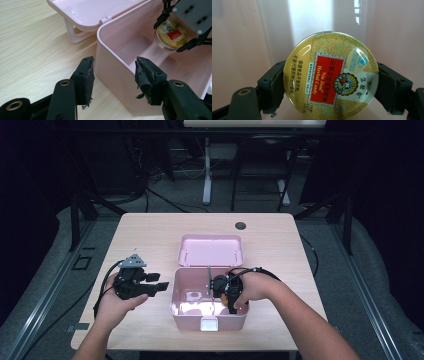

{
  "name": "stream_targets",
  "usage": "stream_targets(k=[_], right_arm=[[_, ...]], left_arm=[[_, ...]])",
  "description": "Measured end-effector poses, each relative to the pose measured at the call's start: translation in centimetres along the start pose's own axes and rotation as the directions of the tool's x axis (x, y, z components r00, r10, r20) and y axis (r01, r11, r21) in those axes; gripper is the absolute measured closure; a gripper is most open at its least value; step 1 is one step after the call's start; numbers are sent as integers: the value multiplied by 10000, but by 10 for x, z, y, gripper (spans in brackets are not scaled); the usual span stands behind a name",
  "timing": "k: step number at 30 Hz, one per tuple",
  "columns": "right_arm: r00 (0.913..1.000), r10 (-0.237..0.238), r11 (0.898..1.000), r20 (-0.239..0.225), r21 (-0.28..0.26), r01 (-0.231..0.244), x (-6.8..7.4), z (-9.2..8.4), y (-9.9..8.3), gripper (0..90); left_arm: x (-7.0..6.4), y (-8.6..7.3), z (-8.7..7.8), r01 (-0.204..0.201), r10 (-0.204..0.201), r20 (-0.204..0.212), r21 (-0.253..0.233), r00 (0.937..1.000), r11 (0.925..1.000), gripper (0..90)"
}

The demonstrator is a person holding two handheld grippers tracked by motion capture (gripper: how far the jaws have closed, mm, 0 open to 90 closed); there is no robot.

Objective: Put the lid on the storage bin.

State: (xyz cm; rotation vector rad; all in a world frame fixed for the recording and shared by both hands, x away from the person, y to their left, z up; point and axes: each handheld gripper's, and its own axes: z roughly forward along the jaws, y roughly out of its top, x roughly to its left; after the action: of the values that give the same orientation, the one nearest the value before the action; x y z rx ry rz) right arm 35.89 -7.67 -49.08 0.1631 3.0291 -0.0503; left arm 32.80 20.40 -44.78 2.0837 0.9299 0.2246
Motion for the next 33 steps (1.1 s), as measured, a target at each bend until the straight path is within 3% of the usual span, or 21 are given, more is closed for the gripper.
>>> stream_targets(k=[8,15,33], right_arm=[[9998,-163,9997,137,177,160,2,5,2,196],[10000,-60,9999,59,-120,60,1,6,3,196],[9988,-485,9987,-9,-137,485,2,15,2,197]], left_arm=[[0,0,0,15,-15,26,35,10000,10000,492],[-1,0,0,-22,22,37,22,10000,10000,492],[0,0,0,-24,24,41,65,10000,10000,492]])
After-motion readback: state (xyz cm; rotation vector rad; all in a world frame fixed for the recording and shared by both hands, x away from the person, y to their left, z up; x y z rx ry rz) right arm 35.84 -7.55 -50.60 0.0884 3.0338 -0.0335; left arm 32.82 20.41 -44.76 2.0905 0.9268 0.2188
